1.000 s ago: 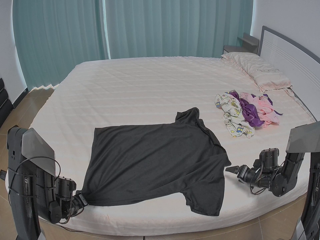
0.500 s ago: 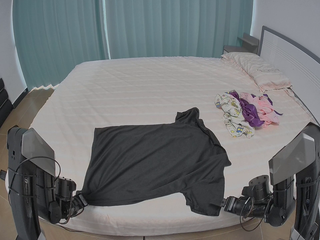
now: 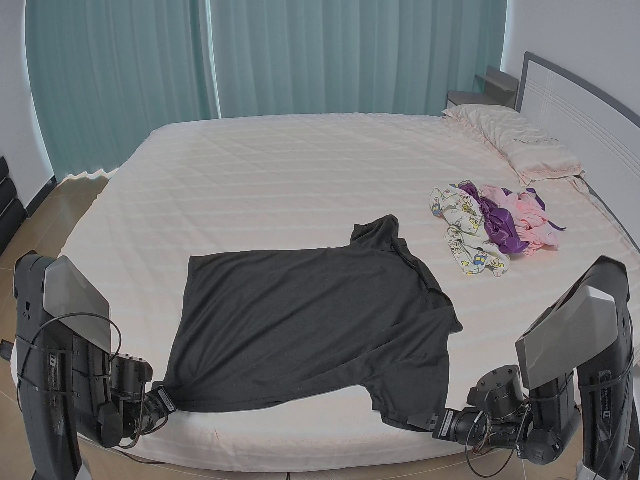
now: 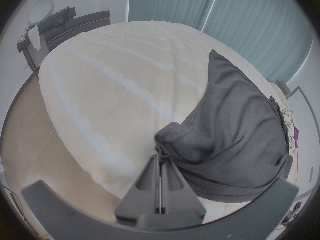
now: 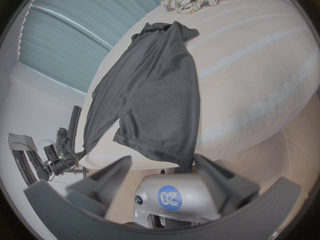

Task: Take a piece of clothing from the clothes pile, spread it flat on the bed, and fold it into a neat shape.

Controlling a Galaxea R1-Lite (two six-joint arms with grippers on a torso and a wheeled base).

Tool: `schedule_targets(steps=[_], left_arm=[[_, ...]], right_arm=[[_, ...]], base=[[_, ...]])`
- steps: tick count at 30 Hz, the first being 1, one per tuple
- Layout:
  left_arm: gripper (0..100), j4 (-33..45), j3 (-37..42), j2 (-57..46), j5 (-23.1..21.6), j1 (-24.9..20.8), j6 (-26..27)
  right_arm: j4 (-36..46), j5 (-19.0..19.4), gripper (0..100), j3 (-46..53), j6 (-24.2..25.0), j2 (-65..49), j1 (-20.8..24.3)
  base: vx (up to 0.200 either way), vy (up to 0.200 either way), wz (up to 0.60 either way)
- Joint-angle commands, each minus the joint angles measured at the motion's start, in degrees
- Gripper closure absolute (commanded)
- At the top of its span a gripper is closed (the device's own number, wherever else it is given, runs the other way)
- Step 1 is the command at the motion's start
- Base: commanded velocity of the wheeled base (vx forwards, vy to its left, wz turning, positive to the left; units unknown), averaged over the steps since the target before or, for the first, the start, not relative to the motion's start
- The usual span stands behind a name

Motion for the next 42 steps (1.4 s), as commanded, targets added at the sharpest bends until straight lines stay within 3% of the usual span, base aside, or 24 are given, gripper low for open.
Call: schedule_targets(steps=[1,9,13,17,20,25,26,30,35,40,42], left_arm=[[100,0.0,0.0,0.0,0.0,0.0,0.0],[100,0.0,0.1,0.1,0.0,0.0,0.1],[100,-0.5,0.3,0.0,0.3,-0.3,0.2],[100,-4.5,2.0,0.0,0.7,-1.1,0.3],[100,-9.8,5.8,0.4,0.7,-2.4,0.9],[100,-9.8,6.0,0.4,2.4,-3.3,1.0],[100,-9.8,6.0,0.3,2.6,-3.3,2.7],[100,-9.8,6.0,-0.3,4.1,-3.3,4.5],[100,-7.4,6.0,-1.7,5.5,-3.3,7.2],[100,0.1,6.0,-7.5,5.6,-4.6,7.5],[100,7.2,6.0,-12.8,5.5,-5.3,9.8]], right_arm=[[-0.8,-0.5,100,-0.5,0.0,0.6,0.3],[-0.8,-2.7,100,1.9,-1.0,1.2,0.3],[-0.4,-2.6,100,3.9,-1.4,-2.2,-3.0],[4.5,-2.3,100,3.9,-1.9,-7.1,-5.1],[13.0,-1.5,100,3.9,-4.1,-13.8,-5.6],[21.1,-1.6,100,3.9,-5.4,-19.7,-6.5],[25.9,-1.6,100,3.9,-6.0,-22.5,-6.3],[31.1,-1.5,100,3.9,-6.5,-26.1,-6.1],[35.5,-1.7,100,3.9,-6.5,-27.4,-4.9],[39.1,-2.2,100,3.9,-6.5,-28.0,-3.5],[41.3,-2.2,100,3.9,-6.5,-29.7,-3.2]], base=[[0.0,0.0,0.0],[0.0,0.0,0.0],[0.0,0.0,0.0],[0.0,0.0,0.0],[0.0,0.0,0.0],[0.0,0.0,0.0],[0.0,0.0,0.0],[0.0,0.0,0.0],[0.0,0.0,0.0],[0.0,0.0,0.0],[0.0,0.0,0.0]])
